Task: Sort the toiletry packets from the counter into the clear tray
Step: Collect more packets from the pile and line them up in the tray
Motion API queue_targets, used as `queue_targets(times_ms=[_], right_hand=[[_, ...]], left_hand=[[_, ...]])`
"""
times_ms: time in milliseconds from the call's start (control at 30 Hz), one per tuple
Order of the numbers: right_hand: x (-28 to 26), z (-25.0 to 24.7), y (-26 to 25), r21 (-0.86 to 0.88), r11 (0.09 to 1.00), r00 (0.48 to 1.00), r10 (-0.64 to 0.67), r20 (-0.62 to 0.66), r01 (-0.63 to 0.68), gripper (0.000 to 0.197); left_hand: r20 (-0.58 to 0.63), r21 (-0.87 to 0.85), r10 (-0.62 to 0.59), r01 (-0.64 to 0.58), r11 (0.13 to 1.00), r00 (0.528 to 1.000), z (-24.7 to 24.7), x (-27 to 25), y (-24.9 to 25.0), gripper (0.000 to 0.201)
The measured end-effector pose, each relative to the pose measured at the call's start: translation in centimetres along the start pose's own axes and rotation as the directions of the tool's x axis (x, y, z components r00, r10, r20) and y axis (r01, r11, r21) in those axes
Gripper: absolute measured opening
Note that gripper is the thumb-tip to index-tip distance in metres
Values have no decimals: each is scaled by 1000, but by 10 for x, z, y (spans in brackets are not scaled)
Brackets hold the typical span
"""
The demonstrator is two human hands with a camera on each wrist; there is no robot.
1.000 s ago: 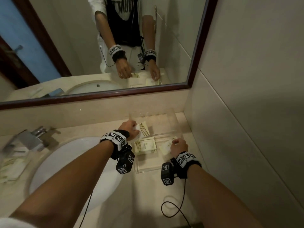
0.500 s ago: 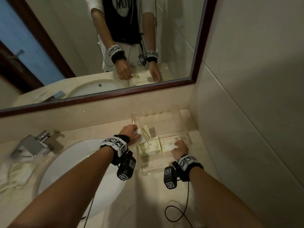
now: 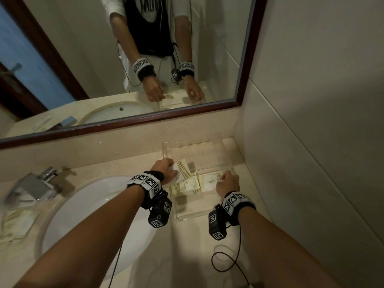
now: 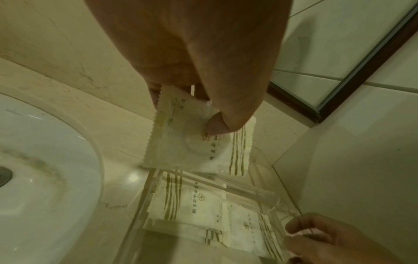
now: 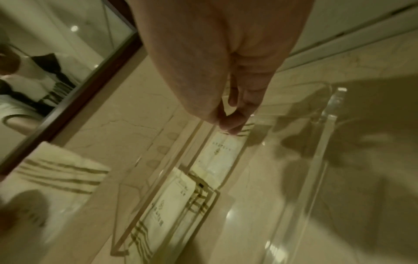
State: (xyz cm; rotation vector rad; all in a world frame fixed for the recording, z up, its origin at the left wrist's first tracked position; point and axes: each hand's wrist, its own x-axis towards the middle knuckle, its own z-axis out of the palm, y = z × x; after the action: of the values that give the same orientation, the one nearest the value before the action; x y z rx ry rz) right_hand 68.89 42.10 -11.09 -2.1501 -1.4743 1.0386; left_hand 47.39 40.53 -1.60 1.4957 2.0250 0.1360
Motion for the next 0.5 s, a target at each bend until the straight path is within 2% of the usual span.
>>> queue_targets(times_ms=[67, 133, 200, 300, 500], right_hand=[[-2, -3, -7, 48, 996, 997, -71, 28, 69, 20], [-3, -2, -13, 164, 974, 977, -177, 116, 157, 24], [-9, -3, -21, 295, 934, 940, -268, 212, 200, 32], [-18, -6, -33, 323, 891, 880, -405, 248, 319, 42], [-21, -12, -40, 378, 824, 819, -526, 230, 423, 20]], left_hand=[[-2, 12, 16, -16, 1000, 1000, 2, -1, 6, 32], [-12, 39, 38, -38, 999, 999, 5, -4, 14, 36], [-3, 58, 60, -60, 997, 998, 9, -8, 21, 40], [19, 81, 92, -93, 992, 996, 12, -10, 29, 41], [9, 82, 155, -156, 984, 988, 16, -13, 44, 32]])
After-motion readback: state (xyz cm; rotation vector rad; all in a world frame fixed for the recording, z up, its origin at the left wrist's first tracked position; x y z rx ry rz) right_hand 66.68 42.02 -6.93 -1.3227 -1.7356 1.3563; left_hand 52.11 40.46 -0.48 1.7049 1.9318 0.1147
